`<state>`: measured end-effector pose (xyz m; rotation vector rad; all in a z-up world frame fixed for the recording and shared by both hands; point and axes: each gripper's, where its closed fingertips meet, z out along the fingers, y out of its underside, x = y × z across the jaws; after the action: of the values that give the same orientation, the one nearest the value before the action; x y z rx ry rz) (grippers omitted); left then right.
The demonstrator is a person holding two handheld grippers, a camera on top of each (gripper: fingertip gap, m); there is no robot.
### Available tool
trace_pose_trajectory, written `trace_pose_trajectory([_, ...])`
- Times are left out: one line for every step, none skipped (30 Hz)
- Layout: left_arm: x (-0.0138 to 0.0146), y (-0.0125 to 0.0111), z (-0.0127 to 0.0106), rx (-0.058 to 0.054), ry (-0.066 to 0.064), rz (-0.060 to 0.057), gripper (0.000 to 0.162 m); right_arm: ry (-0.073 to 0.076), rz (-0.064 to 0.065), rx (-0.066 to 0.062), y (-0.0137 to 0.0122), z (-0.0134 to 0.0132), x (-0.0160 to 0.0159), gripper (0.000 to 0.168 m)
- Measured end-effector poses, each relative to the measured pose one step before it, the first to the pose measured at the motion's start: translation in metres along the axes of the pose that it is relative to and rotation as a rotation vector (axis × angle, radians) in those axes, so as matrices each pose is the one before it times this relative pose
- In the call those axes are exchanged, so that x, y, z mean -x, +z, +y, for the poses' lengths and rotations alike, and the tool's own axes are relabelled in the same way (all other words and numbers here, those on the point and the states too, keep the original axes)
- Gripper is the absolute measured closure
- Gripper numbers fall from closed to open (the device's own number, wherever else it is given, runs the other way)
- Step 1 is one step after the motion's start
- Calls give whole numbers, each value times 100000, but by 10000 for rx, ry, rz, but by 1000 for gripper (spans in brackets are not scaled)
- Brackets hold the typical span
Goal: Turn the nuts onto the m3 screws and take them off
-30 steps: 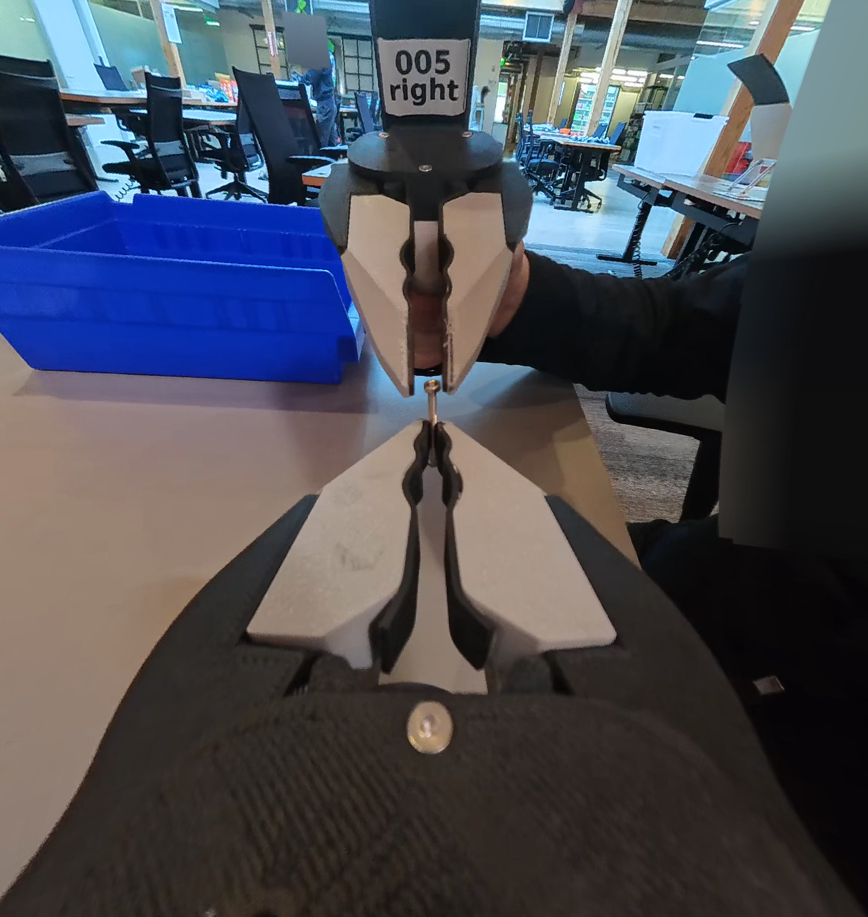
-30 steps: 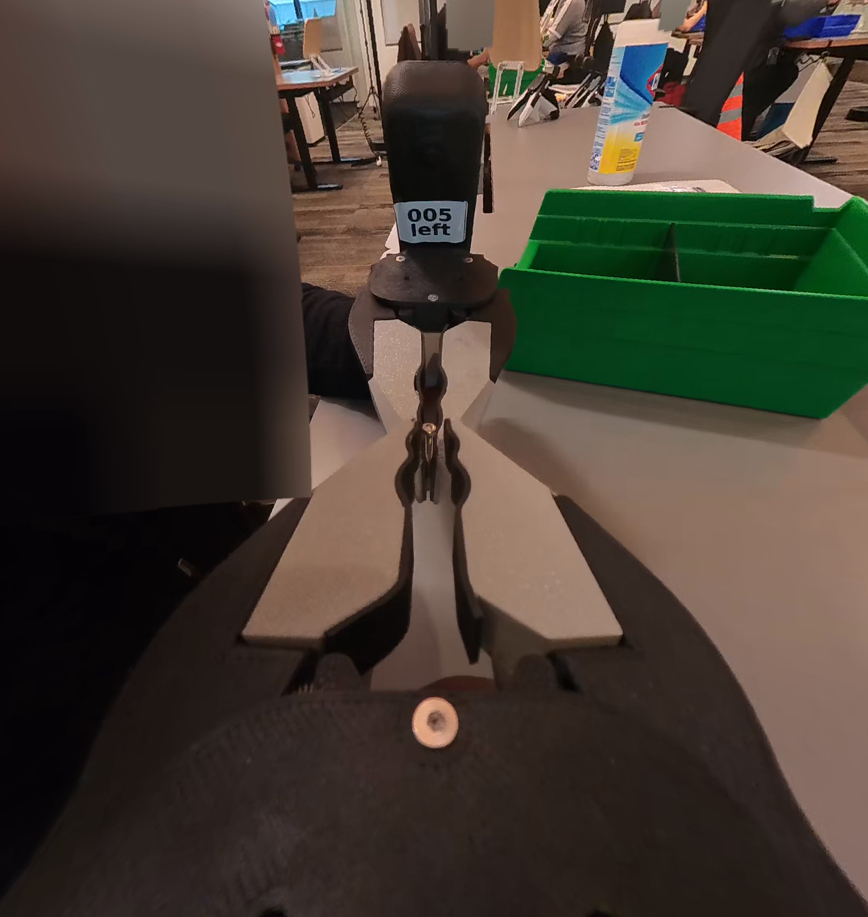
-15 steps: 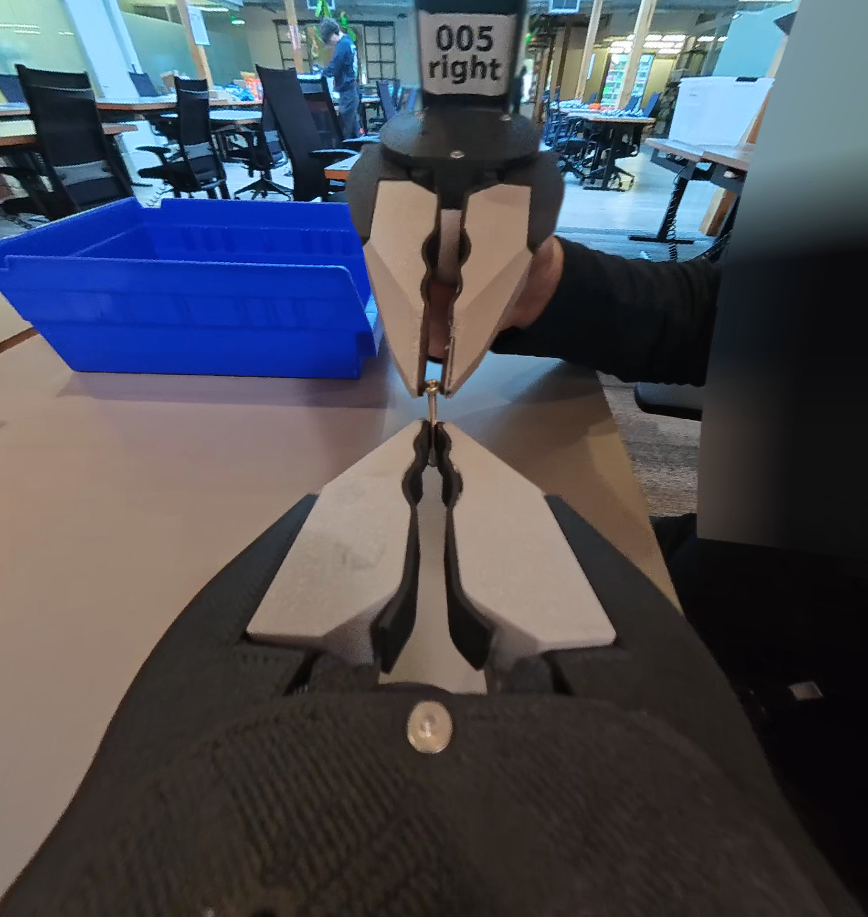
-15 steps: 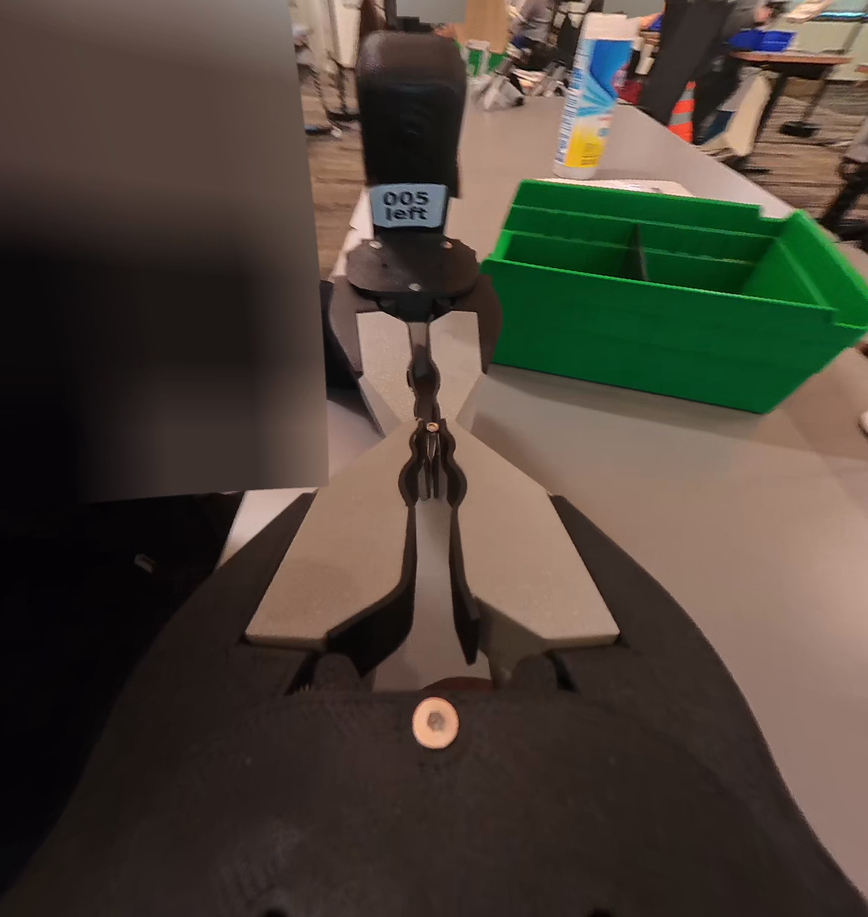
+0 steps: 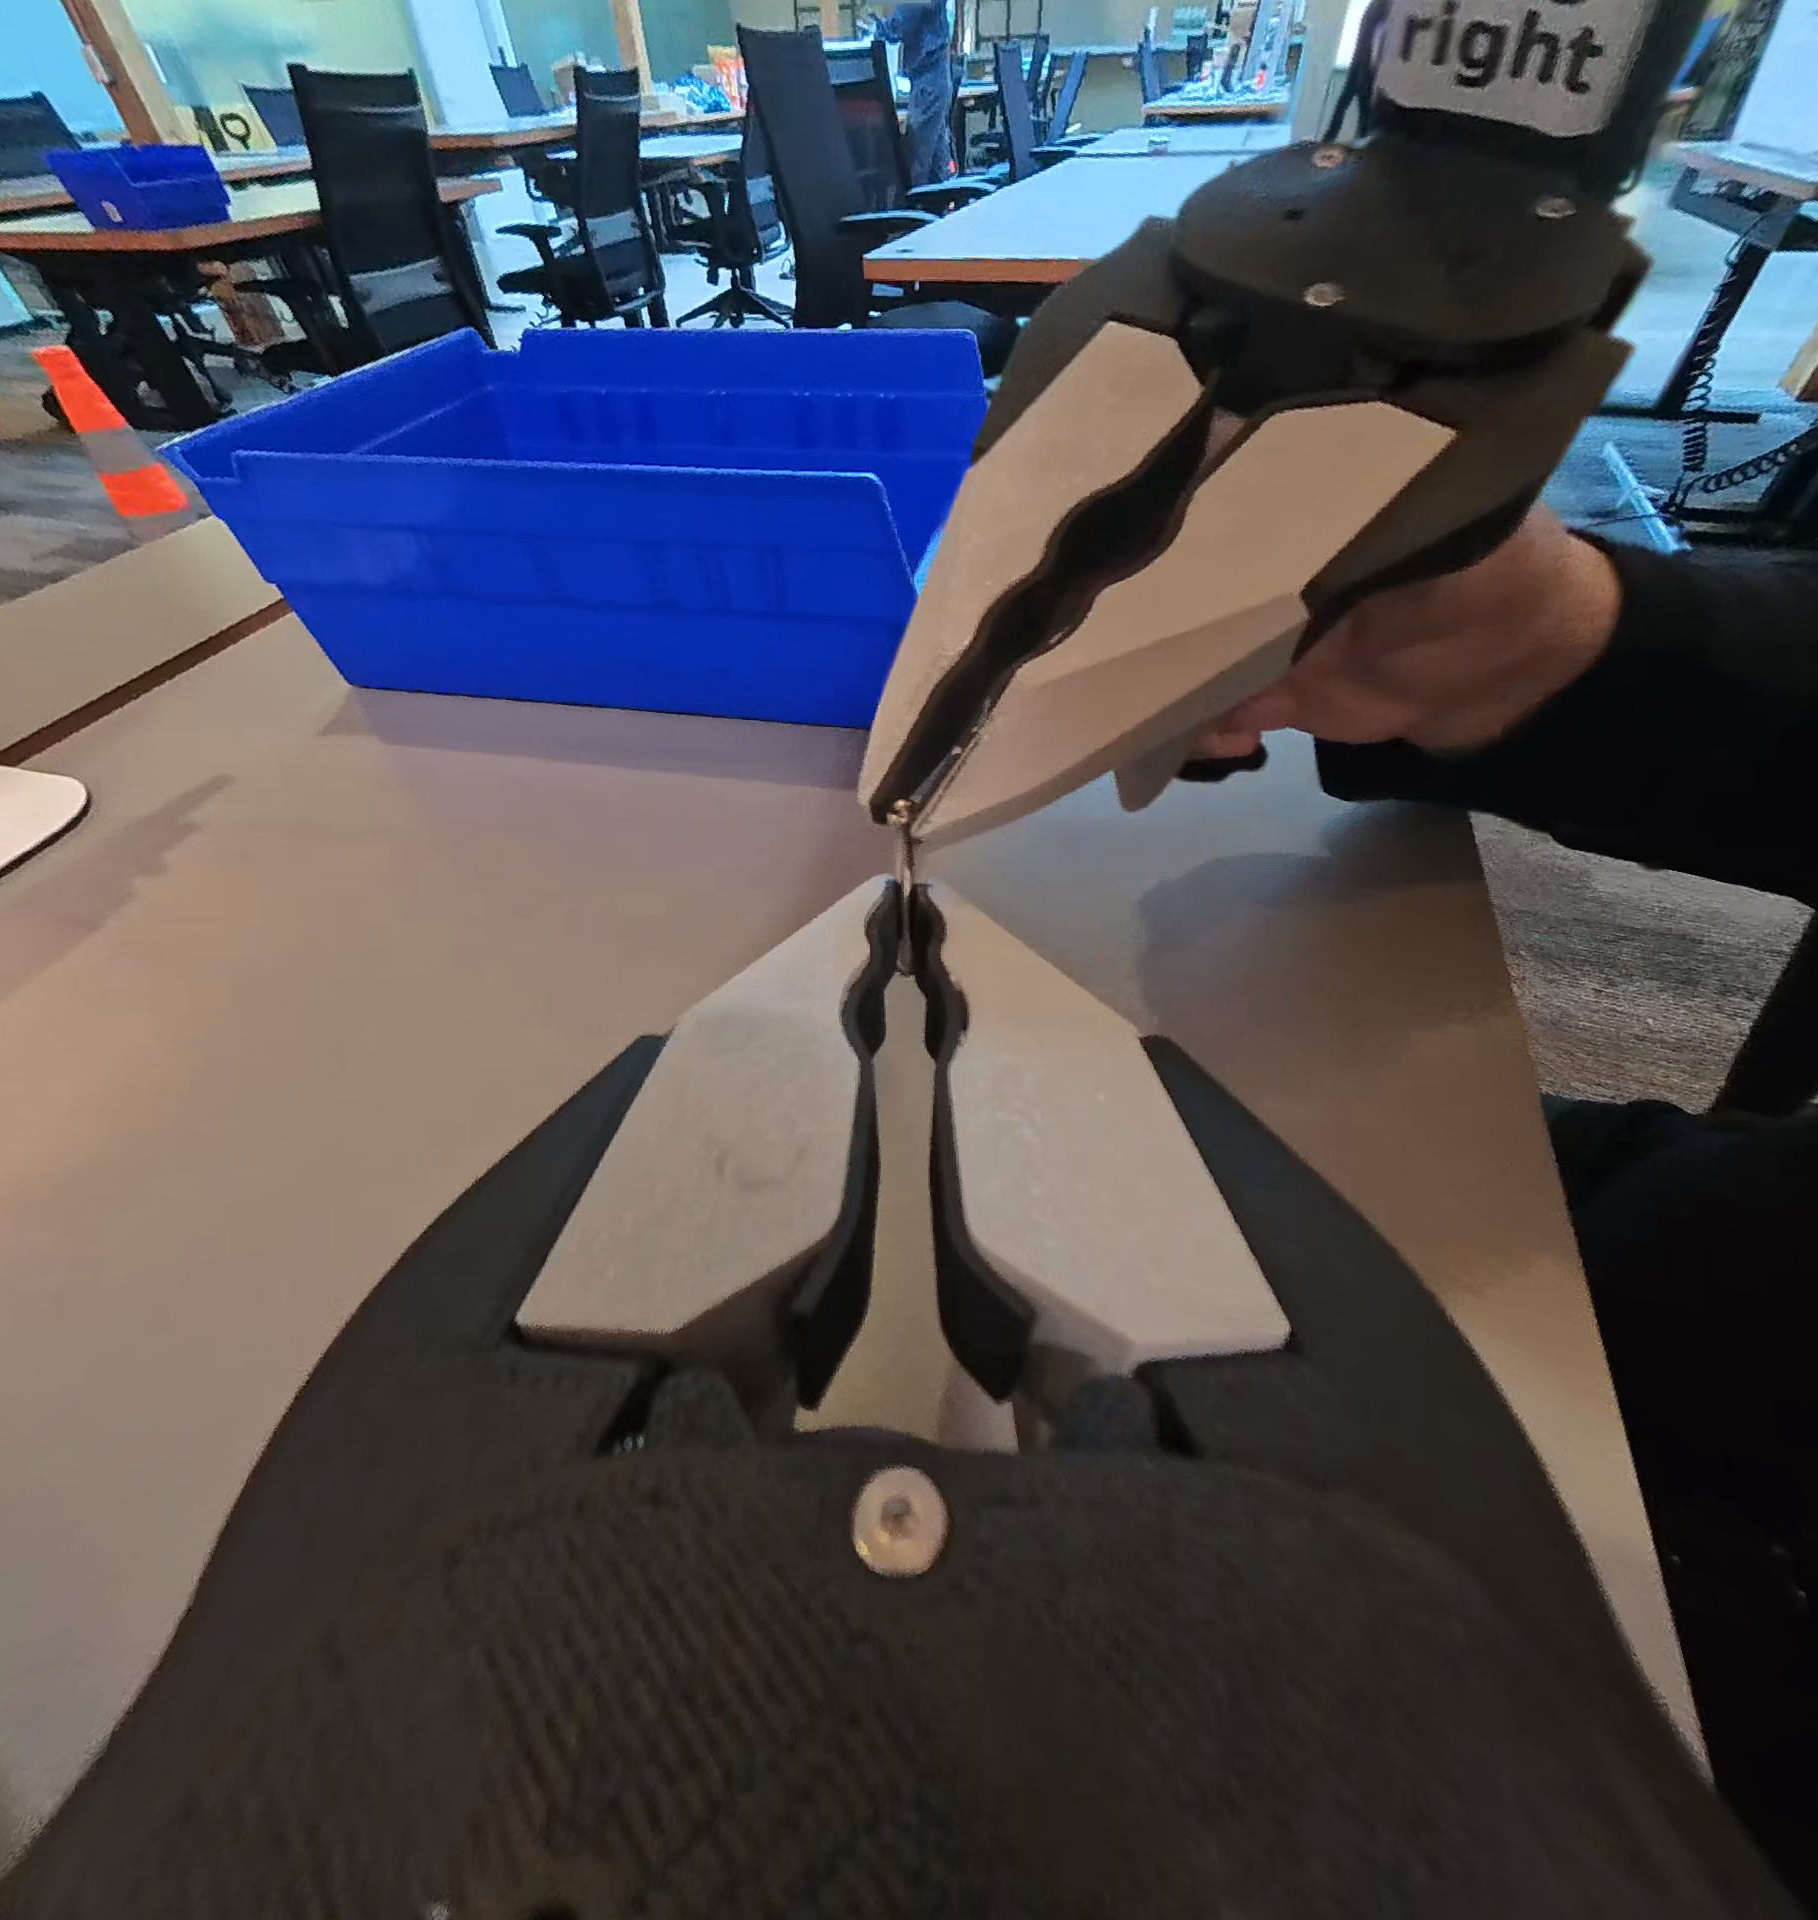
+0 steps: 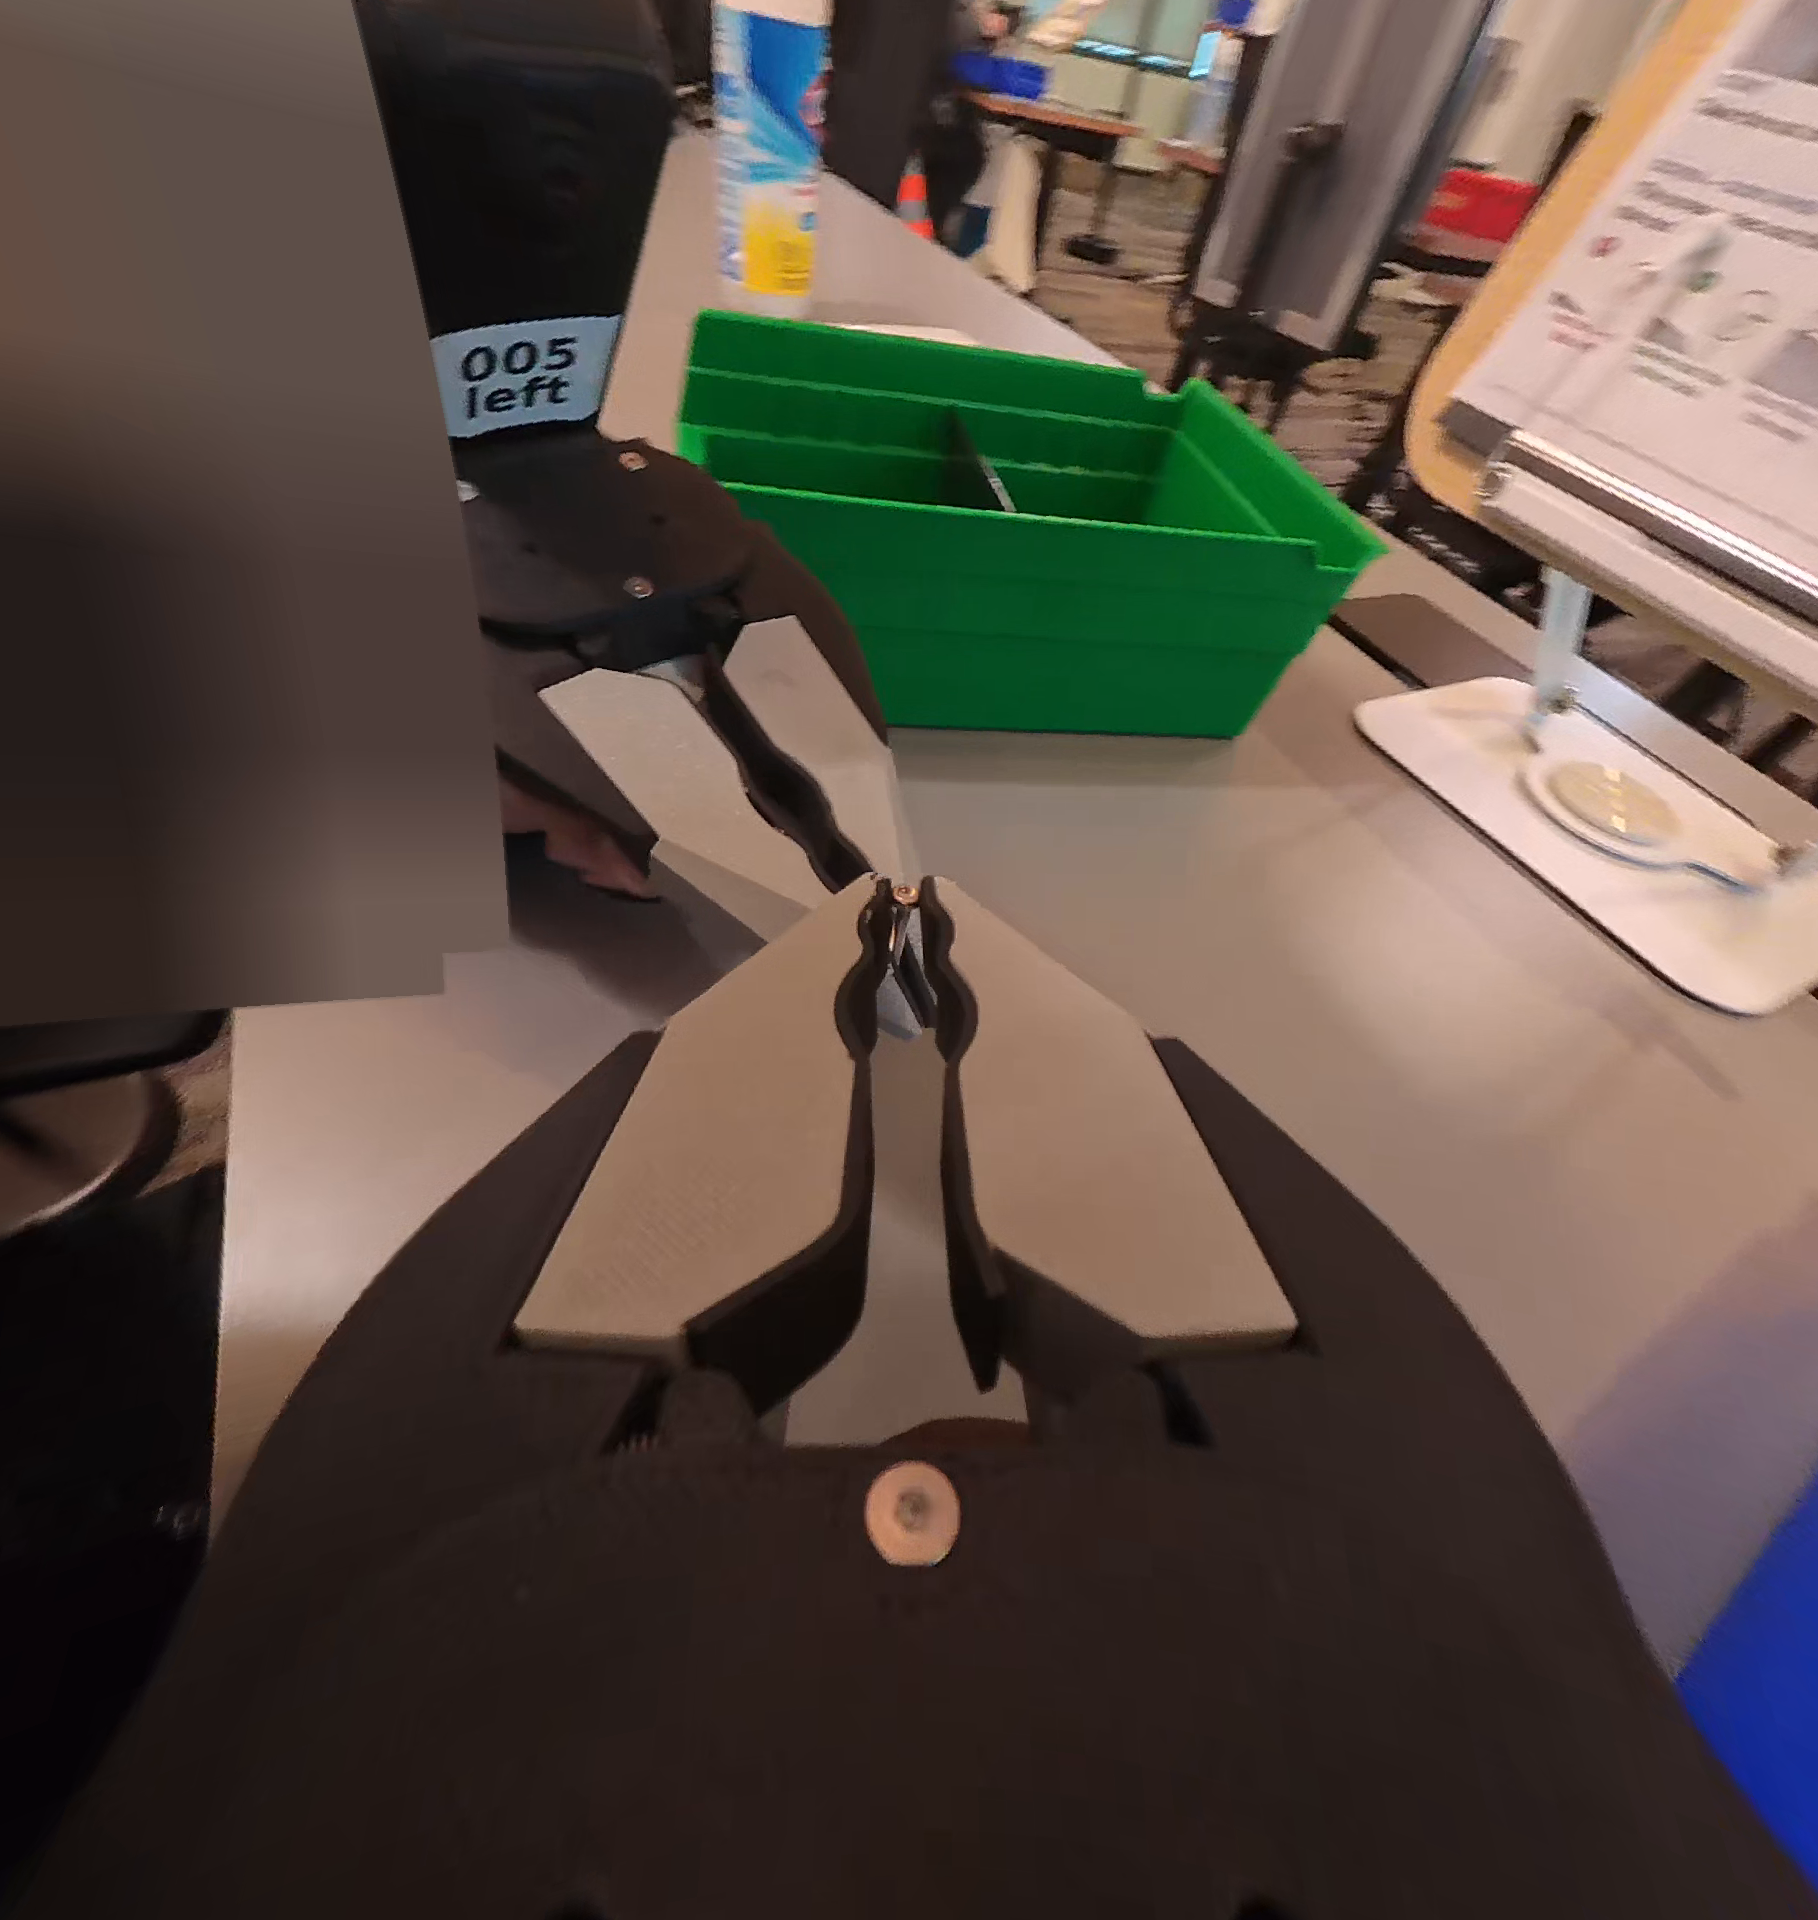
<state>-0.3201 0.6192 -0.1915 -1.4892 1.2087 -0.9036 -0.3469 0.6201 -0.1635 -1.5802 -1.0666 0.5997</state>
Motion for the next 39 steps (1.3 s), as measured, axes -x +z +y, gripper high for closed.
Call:
trace_pose_trajectory([55, 0, -20, -17, -32, -31, 162, 133, 171, -79, 28, -34, -48, 166])
trace_pose_trajectory([28, -4, -15, -5, -28, -19, 162, 118, 139, -92, 37, -16, -38, 166])
trace_pose_trajectory([62, -3, 29, 14, -13, -37, 162, 82, 125, -69, 40, 23, -56, 166])
trace_pose_trajectory([83, 14, 82, 44, -15, -45, 162, 73, 126, -20, 47, 92, -72, 166])
trace_pose_trajectory([62, 46, 112, 50, -22, -39, 162, 61, 112, -1, 60, 100, -56, 166])
trace_pose_trajectory([65, 39, 98, 37, -24, -32, 162, 13, 120, 13, 67, 88, -50, 166])
trace_pose_trajectory([82, 38, 108, 45, -38, -37, 162, -23, 138, 41, 59, 100, -78, 166])
trace_pose_trajectory([57, 43, 99, 39, -42, -21, 162, -35, 121, 33, 67, 95, -46, 166])
trace_pose_trajectory([41, 44, 97, 38, -35, -7, 162, -57, 96, 22, 66, 70, -20, 166])
trace_pose_trajectory([37, 14, 70, 26, -12, 0, 162, -62, 71, 16, 35, 63, -10, 166])
trace_pose_trajectory([5, 22, 59, 19, -22, 25, 162, -31, 27, 10, 17, 53, -19, 166])
trace_pose_trajectory([3, 20, 35, 8, -34, 29, 162, 0, -1, -2, 11, 50, -18, 166])
trace_pose_trajectory([0, 43, 59, 16, -42, 37, 162, 27, -38, 14, 10, 70, -15, 166])
trace_pose_trajectory([-16, 45, 67, 23, -43, 40, 162, 39, -62, 15, 0, 89, -5, 166])
trace_pose_trajectory([-6, 25, 30, -3, -30, 24, 162, 22, -82, -22, -50, 26, 18, 165])
trace_pose_trajectory([-19, 35, 23, 2, -26, 25, 162, 28, -101, -68, -105, -58, 50, 163])
trace_pose_trajectory([-10, 41, 77, 40, -16, 25, 162, 33, -141, -123, -196, -170, 73, 158])
trace_pose_trajectory([3, 15, 39, 10, -1, 10, 162, 37, -147, -120, -299, -187, 21, 155])
trace_pose_trajectory([-55, 2, -1, -9, -9, 44, 162, 14, -95, -105, -355, -186, -114, 154])
trace_pose_trajectory([-104, -9, -47, -32, -16, 71, 162, -57, -180, -131, -379, -250, -29, 152])
trace_pose_trajectory([-153, -4, -93, -53, -4, 98, 162, -90, -300, -115, -388, -260, 95, 152])
trace_pose_trajectory([-231, -6, -102, -61, 6, 138, 162, -112, -358, -69, -375, -193, 124, 154])
trace_pose_trajectory([-248, 3, -99, -47, -4, 148, 162, -186, -416, -37, -292, -96, 149, 156])
trace_pose_trajectory([-287, -5, -123, -70, 17, 168, 162, -184, -507, -30, -226, -23, 257, 157])
trace_pose_trajectory([-337, -9, -135, -72, 24, 192, 162, -81, -590, -71, -187, -67, 410, 157])
trace_pose_trajectory([-352, 2, -103, -52, 12, 201, 162, -8, -564, -77, -150, -85, 402, 159])
trace_pose_trajectory([-323, -3, -107, -57, 26, 181, 162, 52, -304, -12, -83, 18, 23, 160])
trace_pose_trajectory([-334, -12, -123, -64, 51, 180, 162, 44, -236, -3, -39, 42, -50, 159])
trace_pose_trajectory([-277, -12, -149, -77, 57, 143, 162, 27, -241, -16, -13, 20, 15, 159])
trace_pose_trajectory([-241, -12, -80, -36, 48, 125, 162, 38, -127, 0, 22, 80, -135, 158])
trace_pose_trajectory([-172, 13, -27, -5, 35, 89, 162, 40, -175, -7, 43, 78, 0, 157])
trace_pose_trajectory([-102, -7, -54, -31, 49, 41, 162, 34, -263, -57, 68, 21, 209, 157])
trace_pose_trajectory([-134, -8, -51, -28, 33, 70, 162, 12, -205, -80, 89, -20, 194, 157])
trace_pose_trajectory([-118, 21, -26, -18, 5, 65, 162, -11, -135, -21, 103, 67, 136, 157])
trace_pose_trajectory([-64, 14, -11, -7, 10, 29, 162, -27, -99, 23, 114, 116, 128, 157])
trace_pose_trajectory([-69, 31, 21, 13, 11, 32, 162, -32, -23, 23, 108, 95, 46, 157])
trace_pose_trajectory([-90, 22, 6, 8, 8, 39, 162, -36, -8, 20, 84, 74, 38, 158])
trace_pose_trajectory([-61, 24, -10, 3, 11, 19, 162, -33, -52, 13, 61, 70, 100, 159])
trace_pose_trajectory([-49, 5, -36, -5, 24, 4, 162, -17, -64, 3, 52, 29, 124, 159])
